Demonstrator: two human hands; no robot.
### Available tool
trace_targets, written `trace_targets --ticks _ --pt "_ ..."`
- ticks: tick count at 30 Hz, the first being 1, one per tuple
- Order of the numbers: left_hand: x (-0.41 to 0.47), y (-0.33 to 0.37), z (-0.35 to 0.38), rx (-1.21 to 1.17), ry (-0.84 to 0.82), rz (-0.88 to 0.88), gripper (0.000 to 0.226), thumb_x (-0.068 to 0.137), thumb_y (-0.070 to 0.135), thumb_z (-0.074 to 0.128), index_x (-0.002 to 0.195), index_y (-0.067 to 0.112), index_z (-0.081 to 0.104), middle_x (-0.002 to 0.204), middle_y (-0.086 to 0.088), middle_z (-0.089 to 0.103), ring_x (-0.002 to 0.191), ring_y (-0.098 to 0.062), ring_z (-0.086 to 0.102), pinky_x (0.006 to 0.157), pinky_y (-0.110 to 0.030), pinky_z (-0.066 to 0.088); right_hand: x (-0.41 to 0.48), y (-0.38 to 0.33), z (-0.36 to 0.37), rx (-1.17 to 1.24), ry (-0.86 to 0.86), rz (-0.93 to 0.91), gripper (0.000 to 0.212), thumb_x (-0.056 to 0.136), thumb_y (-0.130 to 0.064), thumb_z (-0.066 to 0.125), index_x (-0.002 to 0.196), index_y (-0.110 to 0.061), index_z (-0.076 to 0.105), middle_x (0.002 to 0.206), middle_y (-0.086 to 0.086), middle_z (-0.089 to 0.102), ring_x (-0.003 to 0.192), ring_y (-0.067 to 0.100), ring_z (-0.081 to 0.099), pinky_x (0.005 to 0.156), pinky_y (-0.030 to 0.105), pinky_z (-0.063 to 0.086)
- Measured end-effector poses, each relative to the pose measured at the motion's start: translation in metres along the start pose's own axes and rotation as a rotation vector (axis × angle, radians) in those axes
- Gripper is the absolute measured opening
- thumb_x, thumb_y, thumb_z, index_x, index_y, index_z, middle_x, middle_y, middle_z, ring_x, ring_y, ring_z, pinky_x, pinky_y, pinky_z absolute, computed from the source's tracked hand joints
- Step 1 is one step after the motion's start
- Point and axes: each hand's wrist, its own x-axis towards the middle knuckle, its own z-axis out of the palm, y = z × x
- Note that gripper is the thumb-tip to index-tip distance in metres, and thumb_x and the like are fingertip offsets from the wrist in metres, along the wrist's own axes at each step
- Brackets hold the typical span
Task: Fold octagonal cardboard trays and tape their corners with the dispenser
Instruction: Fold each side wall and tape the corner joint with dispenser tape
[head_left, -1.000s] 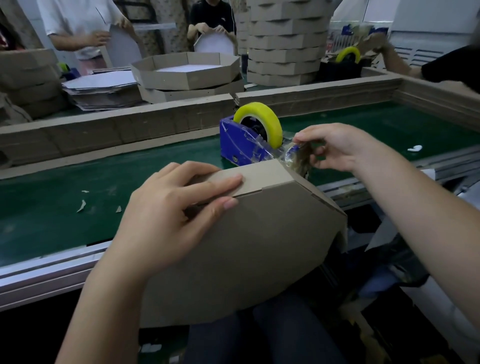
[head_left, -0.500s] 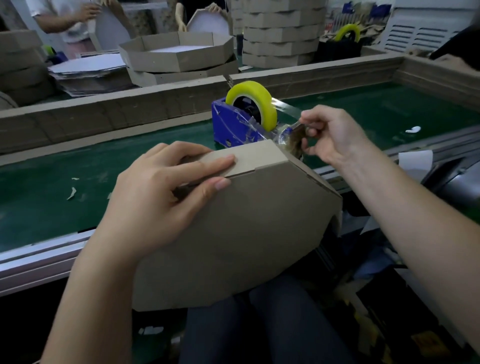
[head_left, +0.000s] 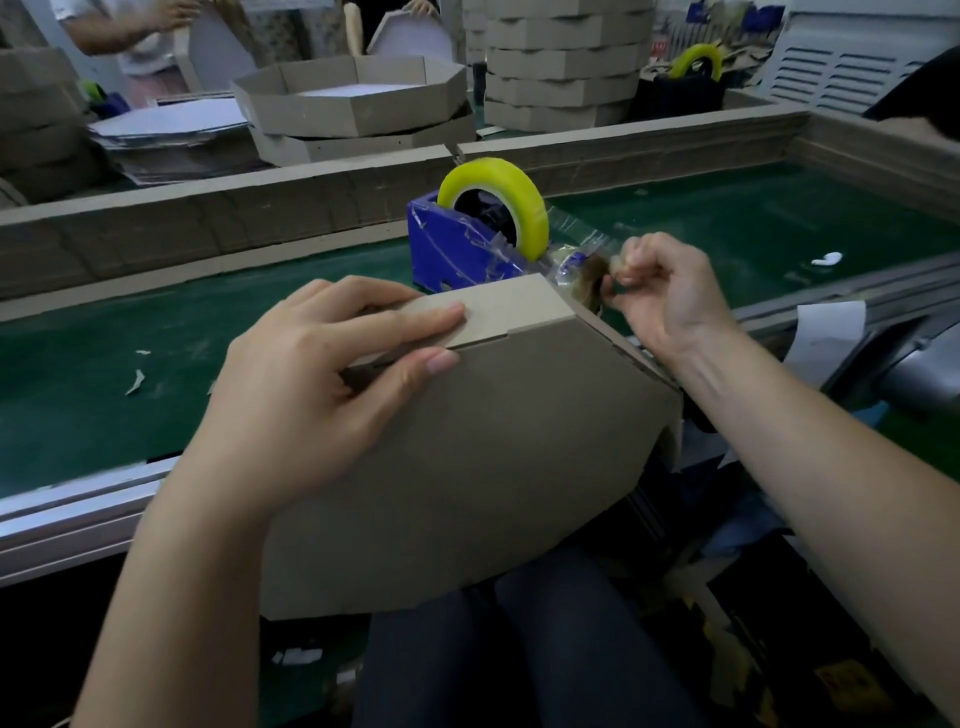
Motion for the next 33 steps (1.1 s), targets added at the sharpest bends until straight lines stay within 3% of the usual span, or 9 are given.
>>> trace_targets --ticks 10,15,17,19,21,23,28,30,33 --pt "0.000 0.000 0.000 0.005 0.004 0.008 0.037 0.091 0.046 0.052 0.121 0.030 0.066 0.116 0.005 0.065 0.105 -0.024 0.061 0.083 -0.049 0.050 0.006 0.001 -0.012 0.138 0.004 0.072 0.045 0.082 0.004 0.036 0.043 -0.016 0.045 0.050 0.000 0.038 0.050 0.012 0.041 0.065 0.030 0.047" --pt "0.000 -0.001 0.000 -0.005 0.010 0.012 0.036 0.090 0.046 0.053 0.118 0.028 0.068 0.116 0.005 0.066 0.104 -0.023 0.062 0.082 -0.048 0.050 0.009 0.005 -0.020 0.049 -0.023 0.078 0.045 0.085 0.005 0.040 0.045 -0.014 0.047 0.049 0.001 0.041 0.051 0.012 0.046 0.064 0.031 0.054" --pt "0.000 -0.001 -0.001 -0.015 0.016 0.011 0.036 0.090 0.046 0.054 0.115 0.025 0.070 0.115 0.006 0.066 0.104 -0.023 0.063 0.082 -0.049 0.051 0.009 0.006 -0.027 -0.177 -0.033 0.038 0.046 0.087 0.005 0.045 0.046 -0.015 0.049 0.051 0.000 0.044 0.052 0.012 0.047 0.064 0.030 0.054" --pt "-0.001 -0.003 -0.001 -0.014 0.018 0.010 0.036 0.089 0.047 0.055 0.110 0.022 0.072 0.114 0.007 0.067 0.104 -0.022 0.063 0.083 -0.048 0.051 0.010 0.003 -0.034 -0.585 -0.027 -0.089 0.038 0.088 0.000 0.059 0.053 -0.013 0.054 0.062 0.001 0.050 0.058 0.012 0.051 0.065 0.027 0.052" --pt "-0.002 -0.004 -0.002 -0.023 0.027 0.003 0.033 0.088 0.047 0.057 0.103 0.020 0.071 0.113 0.009 0.067 0.104 -0.022 0.063 0.082 -0.048 0.051 0.010 -0.005 -0.039 -1.049 0.019 -0.256 0.026 0.085 -0.008 0.069 0.062 -0.010 0.059 0.074 0.000 0.049 0.064 0.010 0.050 0.061 0.017 0.045" --pt "-0.002 -0.005 -0.001 -0.035 0.033 -0.003 0.031 0.087 0.046 0.058 0.098 0.020 0.069 0.113 0.009 0.067 0.103 -0.022 0.063 0.081 -0.049 0.051 0.005 -0.014 -0.040 -1.313 0.095 -0.370 0.018 0.084 -0.014 0.073 0.069 -0.007 0.065 0.079 0.002 0.046 0.068 0.013 0.045 0.061 0.017 0.035" --pt "0.000 -0.001 0.000 -0.069 0.008 0.027 0.027 0.087 0.041 0.059 0.098 0.019 0.070 0.113 0.008 0.067 0.103 -0.022 0.062 0.083 -0.046 0.050 -0.031 -0.038 -0.006 -1.091 0.043 -0.468 0.012 0.084 -0.022 0.073 0.074 -0.021 0.067 0.077 -0.003 0.050 0.069 0.006 0.045 0.063 0.008 0.035" --pt "0.001 0.001 -0.002 -0.091 -0.021 0.028 0.027 0.086 0.039 0.057 0.100 0.019 0.070 0.116 0.007 0.066 0.105 -0.022 0.061 0.085 -0.047 0.049 -0.056 -0.045 0.023 -0.944 -0.053 -0.506 0.013 0.084 -0.020 0.072 0.074 -0.026 0.067 0.075 -0.004 0.057 0.065 0.003 0.048 0.062 0.011 0.039" --pt "0.001 0.003 -0.003 -0.103 -0.042 0.020 0.030 0.086 0.037 0.056 0.102 0.016 0.071 0.119 0.007 0.065 0.107 -0.022 0.060 0.087 -0.047 0.048 -0.097 -0.042 0.057 -0.771 -0.156 -0.528 0.006 0.084 -0.019 0.071 0.078 -0.017 0.072 0.060 -0.003 0.063 0.053 0.010 0.052 0.050 0.022 0.042"
